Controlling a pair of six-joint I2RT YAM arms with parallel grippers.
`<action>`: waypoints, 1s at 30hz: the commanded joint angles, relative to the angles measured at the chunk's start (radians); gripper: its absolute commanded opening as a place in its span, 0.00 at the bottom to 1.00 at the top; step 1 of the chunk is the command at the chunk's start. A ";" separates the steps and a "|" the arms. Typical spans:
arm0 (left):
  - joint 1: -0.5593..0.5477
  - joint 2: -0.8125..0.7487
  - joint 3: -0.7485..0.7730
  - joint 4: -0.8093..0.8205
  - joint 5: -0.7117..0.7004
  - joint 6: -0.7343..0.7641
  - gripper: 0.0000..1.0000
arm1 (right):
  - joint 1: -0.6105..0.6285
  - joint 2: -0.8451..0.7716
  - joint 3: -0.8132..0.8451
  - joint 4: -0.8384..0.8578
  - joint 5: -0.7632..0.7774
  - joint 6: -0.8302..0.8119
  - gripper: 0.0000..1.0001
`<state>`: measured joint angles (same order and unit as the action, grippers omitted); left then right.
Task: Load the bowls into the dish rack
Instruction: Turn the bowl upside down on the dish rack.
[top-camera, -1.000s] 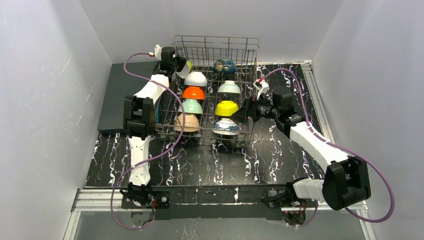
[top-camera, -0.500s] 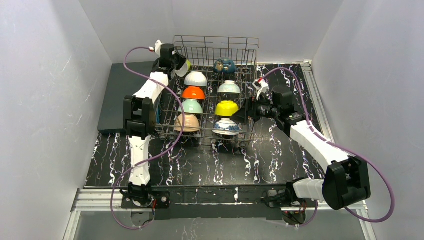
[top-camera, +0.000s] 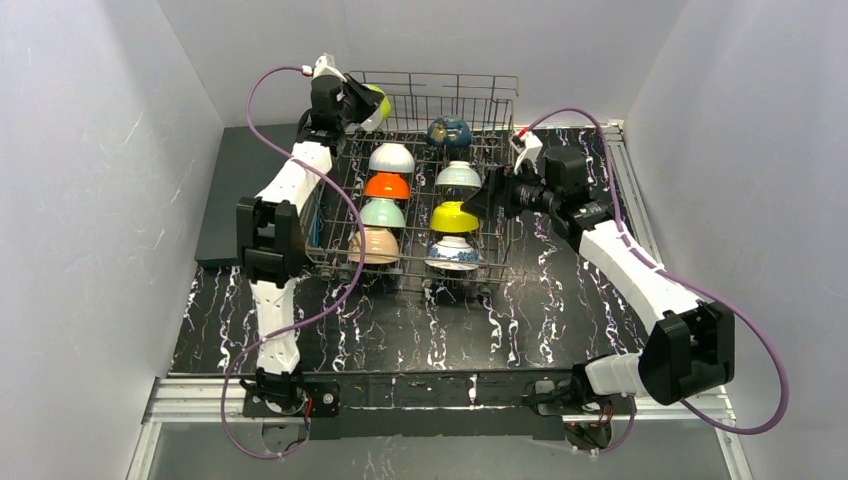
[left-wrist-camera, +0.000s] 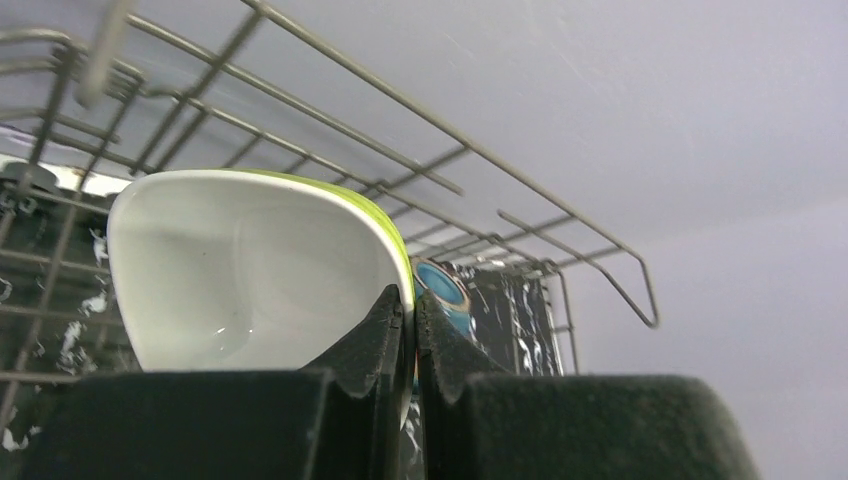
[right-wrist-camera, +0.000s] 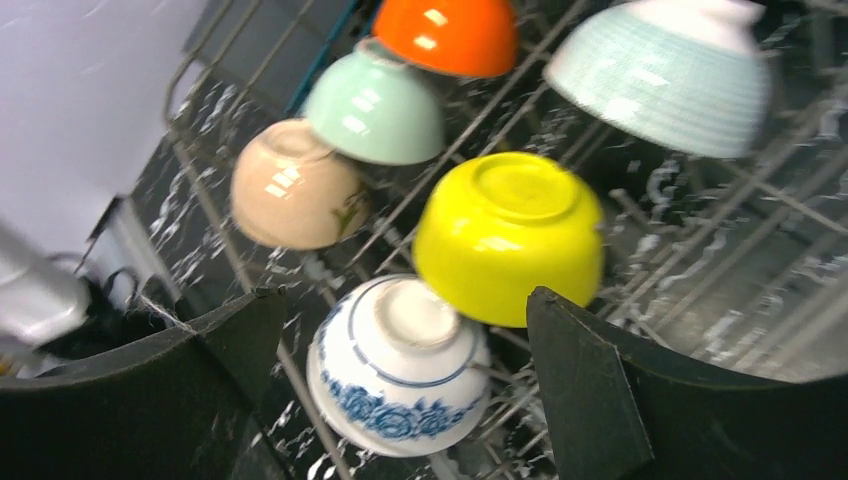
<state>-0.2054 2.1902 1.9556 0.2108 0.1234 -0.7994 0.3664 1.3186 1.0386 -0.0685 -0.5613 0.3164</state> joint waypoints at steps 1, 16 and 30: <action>-0.037 -0.231 -0.109 0.092 0.090 0.044 0.00 | -0.009 0.011 0.122 -0.141 0.301 -0.042 0.99; -0.166 -0.721 -0.670 0.107 0.038 0.063 0.00 | -0.037 0.182 0.185 -0.294 0.555 -0.083 0.74; -0.185 -0.885 -0.830 0.053 -0.016 0.054 0.00 | -0.049 0.014 0.072 -0.359 0.471 -0.055 0.01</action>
<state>-0.3859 1.3834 1.1252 0.2562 0.1299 -0.7559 0.3183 1.4555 1.1244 -0.3332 -0.0250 0.3370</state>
